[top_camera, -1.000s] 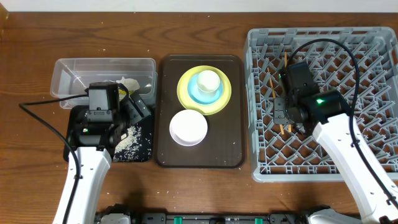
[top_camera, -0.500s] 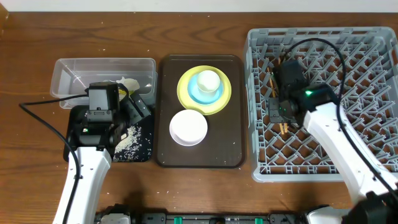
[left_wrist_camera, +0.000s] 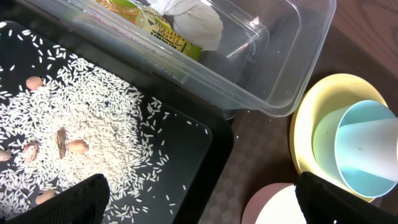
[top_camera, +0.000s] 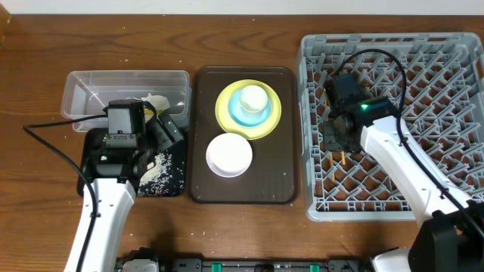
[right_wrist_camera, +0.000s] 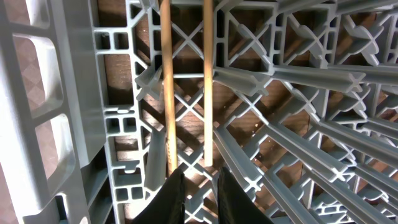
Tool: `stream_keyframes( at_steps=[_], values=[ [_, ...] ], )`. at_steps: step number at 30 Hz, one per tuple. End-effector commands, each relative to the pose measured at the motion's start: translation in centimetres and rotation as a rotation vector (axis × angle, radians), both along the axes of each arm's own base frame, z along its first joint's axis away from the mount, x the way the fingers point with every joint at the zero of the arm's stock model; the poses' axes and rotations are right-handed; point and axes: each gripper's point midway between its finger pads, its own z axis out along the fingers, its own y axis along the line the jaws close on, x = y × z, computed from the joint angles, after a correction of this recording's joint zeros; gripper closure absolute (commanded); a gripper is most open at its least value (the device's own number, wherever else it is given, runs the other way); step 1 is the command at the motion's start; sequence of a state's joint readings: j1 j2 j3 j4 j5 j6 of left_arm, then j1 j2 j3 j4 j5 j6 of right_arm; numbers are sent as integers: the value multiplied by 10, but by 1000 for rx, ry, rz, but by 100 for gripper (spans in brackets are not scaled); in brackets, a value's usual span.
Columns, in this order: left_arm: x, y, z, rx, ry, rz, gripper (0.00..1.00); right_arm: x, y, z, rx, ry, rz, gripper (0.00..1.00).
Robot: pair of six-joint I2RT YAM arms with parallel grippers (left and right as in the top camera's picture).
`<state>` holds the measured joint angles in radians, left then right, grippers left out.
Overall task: Sort waste into correct bins and load items into the dishwasher rack
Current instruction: 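Carry second chopstick with right gripper into gray rack and release, then move right gripper over white bowl on brown tray and lower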
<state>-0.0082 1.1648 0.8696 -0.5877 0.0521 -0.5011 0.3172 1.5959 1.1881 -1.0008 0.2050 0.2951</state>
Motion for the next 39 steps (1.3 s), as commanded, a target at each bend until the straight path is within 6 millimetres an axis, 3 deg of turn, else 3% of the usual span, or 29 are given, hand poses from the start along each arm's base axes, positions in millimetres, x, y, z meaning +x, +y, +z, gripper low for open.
stream_keyframes(
  at_steps=[1, 9, 13, 19, 22, 25, 32, 39],
  values=[
    [3, 3, 4, 4, -8, 17, 2, 0, -4, -2, -7, 6, -6, 83],
    [3, 3, 4, 4, -8, 17, 2, 4, -2, 0, 0, -13, -5, 85],
    [3, 3, 4, 4, -8, 17, 2, 14, 5, 14, 36, -45, 0, 85],
    [3, 3, 4, 4, -8, 17, 2, 36, 63, 67, 307, -115, 142, 80],
    [3, 3, 4, 4, -9, 17, 2, 37, 100, 89, 448, -142, 222, 79],
    [3, 3, 4, 4, -9, 17, 2, 32, 134, 99, 534, -158, 312, 80],
    [3, 3, 4, 4, -9, 17, 2, -1, 214, 99, 529, -186, 624, 80],
    [3, 3, 4, 4, -9, 18, 2, -27, 267, 73, 406, -210, 775, 81]
  ],
)
